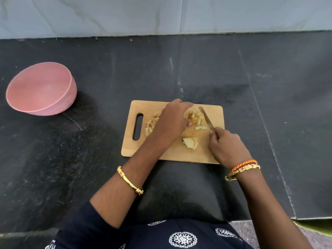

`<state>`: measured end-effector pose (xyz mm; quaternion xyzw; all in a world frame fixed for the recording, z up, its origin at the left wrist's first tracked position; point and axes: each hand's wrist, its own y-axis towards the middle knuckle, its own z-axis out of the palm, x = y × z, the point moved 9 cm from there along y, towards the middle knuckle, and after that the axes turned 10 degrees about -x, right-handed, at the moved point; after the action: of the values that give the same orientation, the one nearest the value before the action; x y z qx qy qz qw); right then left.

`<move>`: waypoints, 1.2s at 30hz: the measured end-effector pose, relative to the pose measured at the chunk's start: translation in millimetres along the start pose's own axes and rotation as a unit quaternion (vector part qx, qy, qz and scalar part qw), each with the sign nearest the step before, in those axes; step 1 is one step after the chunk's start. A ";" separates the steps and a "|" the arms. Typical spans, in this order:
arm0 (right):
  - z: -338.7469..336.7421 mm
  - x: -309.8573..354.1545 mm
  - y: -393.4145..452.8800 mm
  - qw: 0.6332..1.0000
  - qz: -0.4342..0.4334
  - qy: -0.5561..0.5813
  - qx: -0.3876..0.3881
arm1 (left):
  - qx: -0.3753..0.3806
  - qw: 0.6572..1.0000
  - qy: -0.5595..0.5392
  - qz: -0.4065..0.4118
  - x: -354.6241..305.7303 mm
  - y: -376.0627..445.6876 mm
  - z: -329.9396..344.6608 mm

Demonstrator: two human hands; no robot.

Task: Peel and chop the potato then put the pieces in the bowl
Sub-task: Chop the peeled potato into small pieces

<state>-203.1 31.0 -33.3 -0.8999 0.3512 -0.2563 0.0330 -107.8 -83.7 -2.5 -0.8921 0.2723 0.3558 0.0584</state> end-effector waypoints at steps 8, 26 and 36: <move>-5.1 8.7 5.4 0.993 -0.086 -0.082 0.005 | 0.051 0.998 -0.032 -0.014 7.6 -1.6 2.9; -2.6 -6.6 -10.7 0.999 -0.022 0.028 -0.037 | -0.021 0.995 0.034 0.091 -8.8 -18.2 -3.4; -24.9 -11.3 -11.9 0.988 0.007 0.114 -0.107 | -0.041 0.999 0.002 0.016 4.9 -9.3 -22.4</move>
<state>-214.8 50.2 -13.8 -0.8604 0.3847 -0.3183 -0.1019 -86.5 -84.7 9.9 -0.8899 0.2721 0.3657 0.0155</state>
